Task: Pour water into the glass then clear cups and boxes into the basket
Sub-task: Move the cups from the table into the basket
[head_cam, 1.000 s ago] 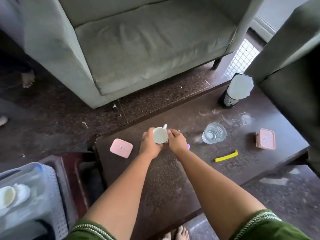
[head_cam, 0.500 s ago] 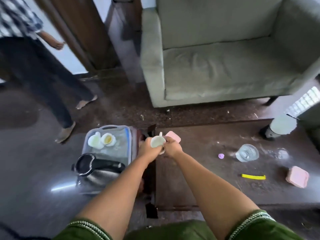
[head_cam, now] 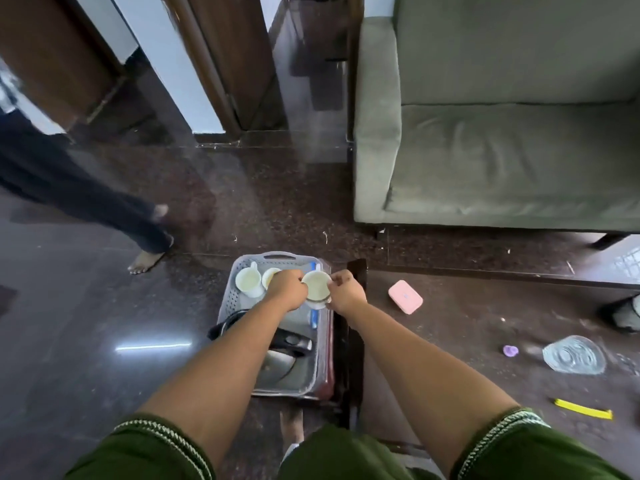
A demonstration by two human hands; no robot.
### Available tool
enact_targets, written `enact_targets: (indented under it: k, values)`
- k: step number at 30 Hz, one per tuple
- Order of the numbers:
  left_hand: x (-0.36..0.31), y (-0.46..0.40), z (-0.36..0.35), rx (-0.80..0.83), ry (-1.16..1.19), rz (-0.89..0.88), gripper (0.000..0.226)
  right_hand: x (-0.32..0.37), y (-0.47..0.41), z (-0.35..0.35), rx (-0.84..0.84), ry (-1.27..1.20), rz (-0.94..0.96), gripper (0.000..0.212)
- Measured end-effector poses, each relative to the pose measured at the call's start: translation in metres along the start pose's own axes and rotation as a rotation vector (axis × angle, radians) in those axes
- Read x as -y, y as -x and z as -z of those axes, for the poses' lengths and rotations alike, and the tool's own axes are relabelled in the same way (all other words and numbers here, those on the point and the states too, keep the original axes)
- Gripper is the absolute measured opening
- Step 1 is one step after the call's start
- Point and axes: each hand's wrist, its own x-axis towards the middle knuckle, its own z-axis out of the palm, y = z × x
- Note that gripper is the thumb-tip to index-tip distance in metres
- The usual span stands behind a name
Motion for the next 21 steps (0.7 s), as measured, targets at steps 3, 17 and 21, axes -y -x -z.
enact_targets:
  k: [3,17,21]
  values:
    - [0.023,-0.042,0.008,0.077,-0.003,0.042,0.029,0.008,-0.022,-0.031,0.03,0.114,-0.013,0.026]
    - [0.079,-0.137,-0.038,0.459,0.544,0.225,0.044,0.021,-0.086,-0.095,-0.095,0.219,-0.195,0.048]
    - [0.071,-0.13,-0.034,0.414,0.542,0.147,0.04,0.024,-0.088,-0.1,-0.16,0.221,-0.196,0.043]
